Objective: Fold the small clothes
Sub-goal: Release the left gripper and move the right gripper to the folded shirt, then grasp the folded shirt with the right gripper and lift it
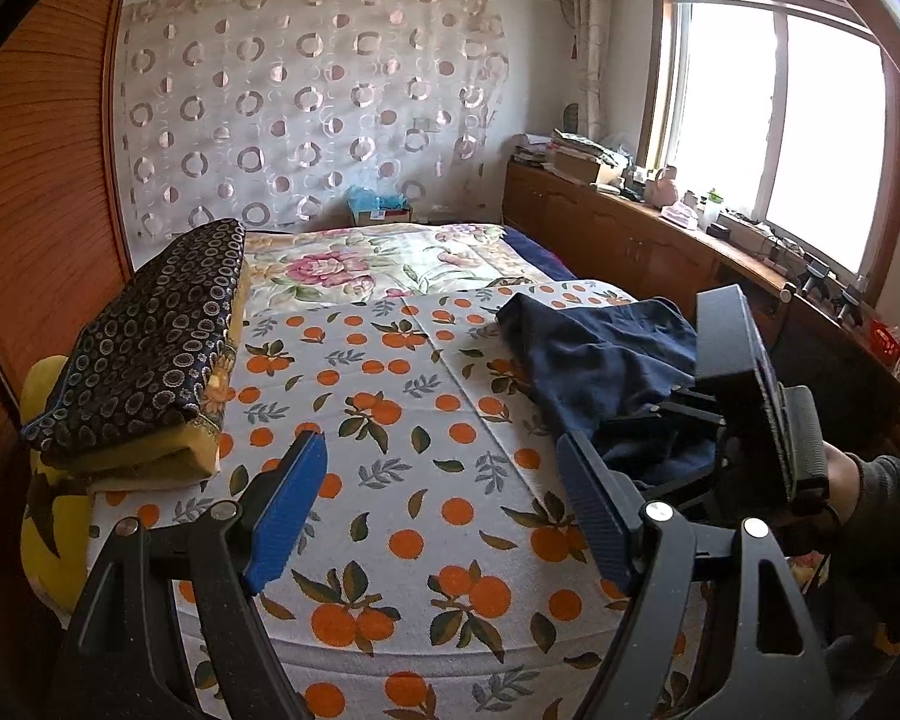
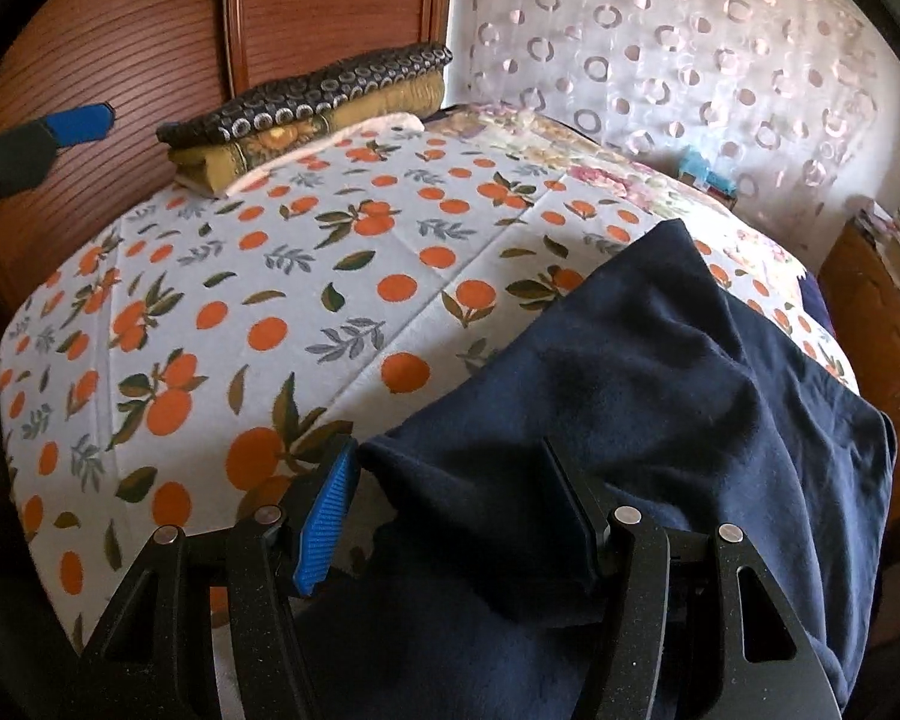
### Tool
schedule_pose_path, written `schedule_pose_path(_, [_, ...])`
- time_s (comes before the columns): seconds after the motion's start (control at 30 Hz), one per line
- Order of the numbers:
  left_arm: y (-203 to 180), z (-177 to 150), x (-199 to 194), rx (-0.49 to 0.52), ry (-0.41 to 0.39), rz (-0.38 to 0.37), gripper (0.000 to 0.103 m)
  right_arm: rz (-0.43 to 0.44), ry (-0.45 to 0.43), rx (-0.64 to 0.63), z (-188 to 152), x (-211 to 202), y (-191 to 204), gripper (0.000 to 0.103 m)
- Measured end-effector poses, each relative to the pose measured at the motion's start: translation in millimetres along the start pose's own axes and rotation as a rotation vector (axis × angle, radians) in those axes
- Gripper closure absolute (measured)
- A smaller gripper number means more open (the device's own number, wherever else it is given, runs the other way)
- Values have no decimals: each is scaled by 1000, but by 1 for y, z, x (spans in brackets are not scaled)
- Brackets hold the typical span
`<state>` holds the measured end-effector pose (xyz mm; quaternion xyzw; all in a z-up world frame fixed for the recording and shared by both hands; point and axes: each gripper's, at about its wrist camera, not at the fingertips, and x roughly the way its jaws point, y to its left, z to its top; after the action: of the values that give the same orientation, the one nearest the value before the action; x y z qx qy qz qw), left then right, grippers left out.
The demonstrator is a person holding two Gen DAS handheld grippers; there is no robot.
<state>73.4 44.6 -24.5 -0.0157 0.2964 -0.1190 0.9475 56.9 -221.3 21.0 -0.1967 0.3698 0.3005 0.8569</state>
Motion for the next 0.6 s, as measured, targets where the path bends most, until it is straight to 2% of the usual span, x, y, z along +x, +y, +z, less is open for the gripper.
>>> schedule_pose_path(0.03, [0, 0, 0, -1, 0, -3, 23, 8, 2, 6, 0, 1, 0, 41])
schedule_pose_path(0.07, [1, -1, 1, -1, 0, -4, 23, 15, 1, 13, 1, 1, -1, 47])
schedule_pose_path(0.13, [-1, -2, 1, 0, 2, -9, 23, 1, 5, 15, 8, 9, 3, 67])
schedule_pose_path(0.17, [-2, -2, 2, 1, 3, -11, 23, 12, 4, 18, 10, 9, 2, 90])
schedule_pose_path(0.2, [-4, -3, 2, 2, 4, -13, 23, 21, -1, 29, 14, 13, 3, 93])
schedule_pose_path(0.33, [-9, -4, 4, 7, 8, -22, 23, 15, -82, 75, 21, -8, -8, 97])
schedule_pose_path(0.5, [-17, -5, 7, 15, 16, -38, 23, -53, -195, 140, 28, -50, -49, 97])
schedule_pose_path(0.6, [-20, -7, 9, 21, 22, -47, 23, -116, -212, 167, 29, -64, -80, 98])
